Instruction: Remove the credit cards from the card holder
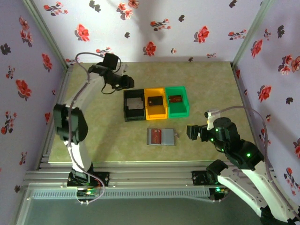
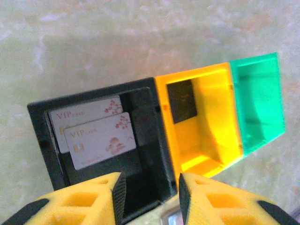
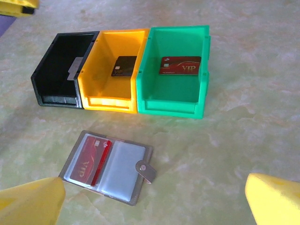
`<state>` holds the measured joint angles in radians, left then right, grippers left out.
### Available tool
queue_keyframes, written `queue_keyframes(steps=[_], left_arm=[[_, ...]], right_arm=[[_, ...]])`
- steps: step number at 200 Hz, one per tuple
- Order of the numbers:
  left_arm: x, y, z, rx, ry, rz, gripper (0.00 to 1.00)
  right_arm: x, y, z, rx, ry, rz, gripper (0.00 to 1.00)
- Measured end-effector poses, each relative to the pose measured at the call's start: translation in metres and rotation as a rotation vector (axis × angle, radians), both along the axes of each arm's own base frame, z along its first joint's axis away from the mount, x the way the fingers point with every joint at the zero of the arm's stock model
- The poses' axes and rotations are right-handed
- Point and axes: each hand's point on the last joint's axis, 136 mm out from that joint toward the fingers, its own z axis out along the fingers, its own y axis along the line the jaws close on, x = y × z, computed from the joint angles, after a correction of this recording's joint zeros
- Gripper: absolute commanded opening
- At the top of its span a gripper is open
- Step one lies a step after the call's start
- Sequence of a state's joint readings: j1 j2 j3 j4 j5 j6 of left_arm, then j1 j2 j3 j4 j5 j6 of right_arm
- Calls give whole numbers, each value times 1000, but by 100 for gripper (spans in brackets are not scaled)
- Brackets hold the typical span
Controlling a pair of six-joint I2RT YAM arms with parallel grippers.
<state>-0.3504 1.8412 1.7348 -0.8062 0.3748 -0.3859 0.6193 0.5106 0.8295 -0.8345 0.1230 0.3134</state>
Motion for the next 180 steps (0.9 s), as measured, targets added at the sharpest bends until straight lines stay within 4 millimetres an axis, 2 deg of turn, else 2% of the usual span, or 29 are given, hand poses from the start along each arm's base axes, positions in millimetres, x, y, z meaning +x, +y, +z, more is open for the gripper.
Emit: queue_keyframes(steps=[17, 30, 56, 87, 124, 151, 180], left_arm=[[-21, -1, 24, -20, -52, 8, 50], [-40, -5, 35, -30, -81, 4, 53], [-81, -16, 35, -32, -111, -22, 65], [-132, -21, 12, -12, -99, -47, 79], [-181, -25, -26, 17, -55, -61, 90], [-203, -27, -52, 46, -11, -63, 93], [-219, -28, -80, 72, 30, -52, 95]], right_arm=[[0, 1, 0, 3, 3, 6, 99], [-1, 3, 0, 6, 6, 13, 99], [0, 7, -3, 7, 23, 28, 99], [2, 18, -9, 11, 64, 63, 98], [8, 36, -29, 3, 170, 102, 97], [14, 54, -35, 65, 205, 117, 97], [13, 78, -56, 96, 275, 145, 95]])
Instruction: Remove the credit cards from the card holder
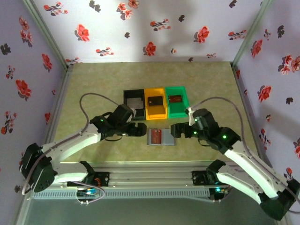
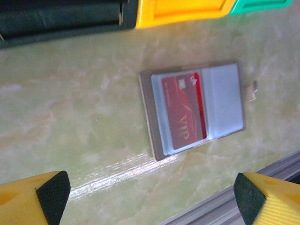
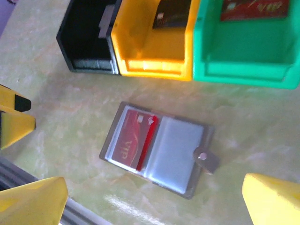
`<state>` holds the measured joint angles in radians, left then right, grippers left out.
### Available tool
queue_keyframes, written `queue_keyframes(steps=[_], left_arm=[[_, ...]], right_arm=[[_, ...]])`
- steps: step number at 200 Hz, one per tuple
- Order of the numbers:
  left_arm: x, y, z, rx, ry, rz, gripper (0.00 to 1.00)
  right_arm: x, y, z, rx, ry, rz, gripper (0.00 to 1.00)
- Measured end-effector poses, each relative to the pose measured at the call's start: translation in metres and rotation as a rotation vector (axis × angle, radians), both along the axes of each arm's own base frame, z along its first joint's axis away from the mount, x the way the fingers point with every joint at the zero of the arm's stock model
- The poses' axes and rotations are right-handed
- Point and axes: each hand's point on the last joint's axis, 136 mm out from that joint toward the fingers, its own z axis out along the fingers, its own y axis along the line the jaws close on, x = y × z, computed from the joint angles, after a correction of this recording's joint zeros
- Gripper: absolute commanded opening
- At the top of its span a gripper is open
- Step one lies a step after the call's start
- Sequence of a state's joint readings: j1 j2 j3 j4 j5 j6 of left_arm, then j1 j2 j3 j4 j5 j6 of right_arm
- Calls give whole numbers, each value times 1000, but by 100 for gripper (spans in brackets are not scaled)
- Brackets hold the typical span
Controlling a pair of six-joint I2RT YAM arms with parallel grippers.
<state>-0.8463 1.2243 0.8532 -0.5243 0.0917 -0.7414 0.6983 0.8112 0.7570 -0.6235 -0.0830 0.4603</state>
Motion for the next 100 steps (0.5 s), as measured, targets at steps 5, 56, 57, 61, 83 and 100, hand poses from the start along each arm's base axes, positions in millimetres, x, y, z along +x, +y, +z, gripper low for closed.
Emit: queue_keyframes(steps=[5, 56, 57, 61, 83, 100], left_arm=[[-3, -1, -4, 7, 5, -1, 95], [-16, -16, -35, 72, 46, -14, 96], [-16, -16, -36, 73, 47, -15, 96], [-17, -17, -38, 79, 49, -16, 96], [-19, -18, -49, 111, 62, -16, 96], [-19, -18, -53, 124, 65, -3, 96]], right_arm=[[0, 4, -4, 0, 15, 5, 94], [2, 35, -32, 18, 116, 2, 83], [2, 36, -33, 19, 118, 1, 83], [3, 37, -34, 24, 126, -5, 83], [6, 43, -47, 34, 175, -25, 77], [6, 48, -57, 43, 209, -36, 73]])
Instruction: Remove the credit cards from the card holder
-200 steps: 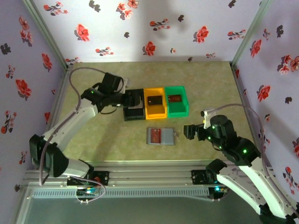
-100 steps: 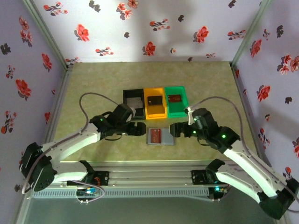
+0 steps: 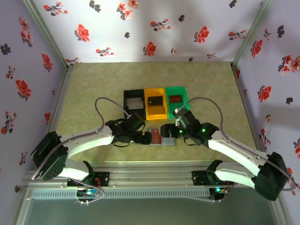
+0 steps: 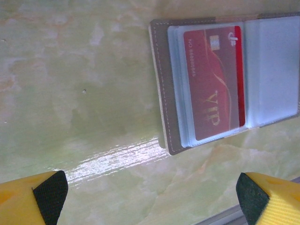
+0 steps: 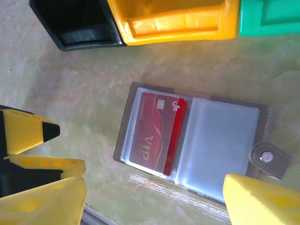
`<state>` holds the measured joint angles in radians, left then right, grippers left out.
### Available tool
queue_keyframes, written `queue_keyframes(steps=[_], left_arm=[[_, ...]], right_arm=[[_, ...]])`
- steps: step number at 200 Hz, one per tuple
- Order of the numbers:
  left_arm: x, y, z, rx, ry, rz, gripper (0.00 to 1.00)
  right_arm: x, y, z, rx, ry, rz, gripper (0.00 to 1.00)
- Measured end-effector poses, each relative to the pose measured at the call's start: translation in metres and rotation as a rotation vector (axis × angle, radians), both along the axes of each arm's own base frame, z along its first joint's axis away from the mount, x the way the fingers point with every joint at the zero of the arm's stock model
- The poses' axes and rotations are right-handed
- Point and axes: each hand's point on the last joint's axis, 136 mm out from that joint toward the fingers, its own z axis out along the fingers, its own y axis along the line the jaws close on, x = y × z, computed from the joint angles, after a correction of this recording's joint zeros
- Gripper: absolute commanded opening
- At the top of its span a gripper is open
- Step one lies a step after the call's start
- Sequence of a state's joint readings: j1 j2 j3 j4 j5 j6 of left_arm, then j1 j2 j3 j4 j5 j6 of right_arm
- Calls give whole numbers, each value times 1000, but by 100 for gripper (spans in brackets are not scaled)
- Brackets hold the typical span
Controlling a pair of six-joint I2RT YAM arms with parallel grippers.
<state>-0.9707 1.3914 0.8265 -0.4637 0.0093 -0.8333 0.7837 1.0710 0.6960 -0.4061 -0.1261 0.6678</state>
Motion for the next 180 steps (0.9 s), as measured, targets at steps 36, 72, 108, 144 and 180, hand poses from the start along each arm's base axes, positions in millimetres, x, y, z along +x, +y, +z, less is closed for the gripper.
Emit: queue_keyframes(steps=[36, 72, 108, 144, 180], left_arm=[[1, 3, -13, 47, 6, 9, 95], [-4, 4, -26, 105, 17, -6, 94], [-4, -1, -33, 151, 27, -18, 92], [-3, -4, -38, 174, 29, -22, 92], [-5, -3, -43, 191, 37, -25, 92]], right_arm=[[-1, 8, -17, 29, 55, -22, 66], [1, 13, -27, 50, 81, -45, 59], [0, 20, -37, 62, 111, -53, 50], [1, 26, -46, 67, 138, -56, 45], [2, 28, -53, 75, 149, -66, 41]])
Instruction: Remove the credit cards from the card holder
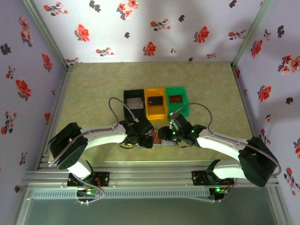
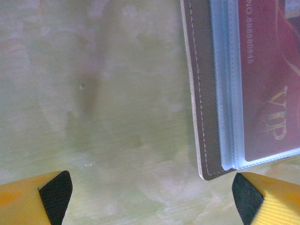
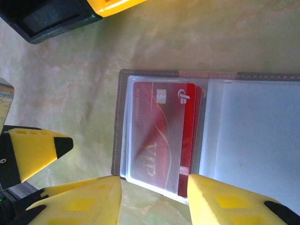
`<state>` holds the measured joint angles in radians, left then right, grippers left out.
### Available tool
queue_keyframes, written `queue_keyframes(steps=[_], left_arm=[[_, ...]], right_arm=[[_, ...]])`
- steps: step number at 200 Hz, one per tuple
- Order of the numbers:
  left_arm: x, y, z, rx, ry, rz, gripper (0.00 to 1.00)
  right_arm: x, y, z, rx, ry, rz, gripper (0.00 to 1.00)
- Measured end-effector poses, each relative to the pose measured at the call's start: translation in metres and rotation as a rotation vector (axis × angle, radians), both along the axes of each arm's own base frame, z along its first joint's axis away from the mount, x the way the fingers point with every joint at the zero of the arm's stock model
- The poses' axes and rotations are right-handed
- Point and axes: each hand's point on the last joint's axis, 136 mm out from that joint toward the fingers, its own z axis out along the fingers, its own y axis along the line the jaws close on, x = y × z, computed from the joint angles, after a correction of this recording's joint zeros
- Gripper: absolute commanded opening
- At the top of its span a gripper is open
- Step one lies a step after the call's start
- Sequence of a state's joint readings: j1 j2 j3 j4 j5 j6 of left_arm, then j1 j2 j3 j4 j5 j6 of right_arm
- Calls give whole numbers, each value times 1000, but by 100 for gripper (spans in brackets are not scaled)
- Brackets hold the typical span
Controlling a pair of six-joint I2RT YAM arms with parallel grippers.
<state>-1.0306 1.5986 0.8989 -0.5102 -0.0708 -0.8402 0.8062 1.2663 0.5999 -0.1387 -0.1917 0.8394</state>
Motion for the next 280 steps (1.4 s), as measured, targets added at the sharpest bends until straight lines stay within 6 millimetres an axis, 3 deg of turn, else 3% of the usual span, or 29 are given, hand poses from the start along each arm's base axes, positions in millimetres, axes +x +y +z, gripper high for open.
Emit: queue_keyframes(steps=[180, 280], left_arm=[[-2, 2, -13, 44, -22, 19, 91], [-2, 2, -15, 57, -46, 21, 91]], right_arm=[[-1, 1, -35, -20, 59, -23, 33], [-1, 7, -40, 12, 52, -9, 29]])
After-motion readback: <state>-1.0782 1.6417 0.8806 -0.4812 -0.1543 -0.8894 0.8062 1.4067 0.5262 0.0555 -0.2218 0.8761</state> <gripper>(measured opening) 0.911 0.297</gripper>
